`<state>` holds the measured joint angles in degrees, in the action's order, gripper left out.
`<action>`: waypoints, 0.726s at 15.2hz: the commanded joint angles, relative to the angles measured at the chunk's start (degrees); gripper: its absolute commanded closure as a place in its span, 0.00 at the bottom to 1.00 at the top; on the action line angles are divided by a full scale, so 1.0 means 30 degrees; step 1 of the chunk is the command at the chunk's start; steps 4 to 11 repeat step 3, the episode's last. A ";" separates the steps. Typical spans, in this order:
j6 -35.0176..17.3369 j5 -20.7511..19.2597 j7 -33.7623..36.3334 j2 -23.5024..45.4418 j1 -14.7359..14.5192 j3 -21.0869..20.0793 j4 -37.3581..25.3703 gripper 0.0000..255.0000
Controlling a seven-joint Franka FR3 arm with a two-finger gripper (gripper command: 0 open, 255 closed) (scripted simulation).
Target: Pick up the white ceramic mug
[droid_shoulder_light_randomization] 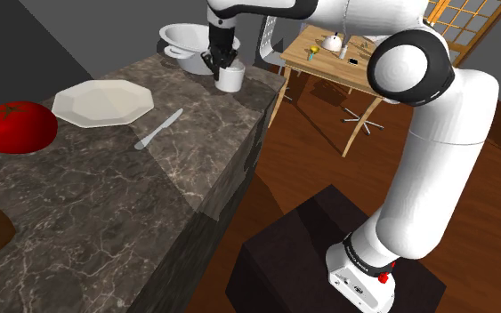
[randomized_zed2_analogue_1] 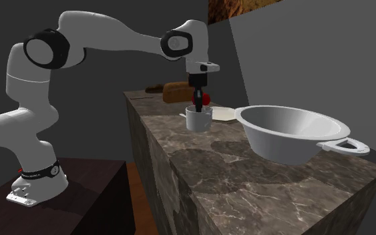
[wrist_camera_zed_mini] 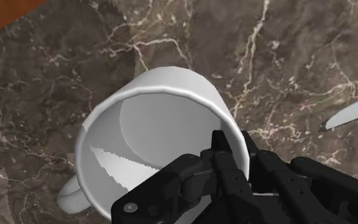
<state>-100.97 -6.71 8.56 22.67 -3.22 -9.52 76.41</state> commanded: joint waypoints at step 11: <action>0.0622 0.0004 -0.0049 0.0037 -0.0023 -0.0003 -0.0658 1.00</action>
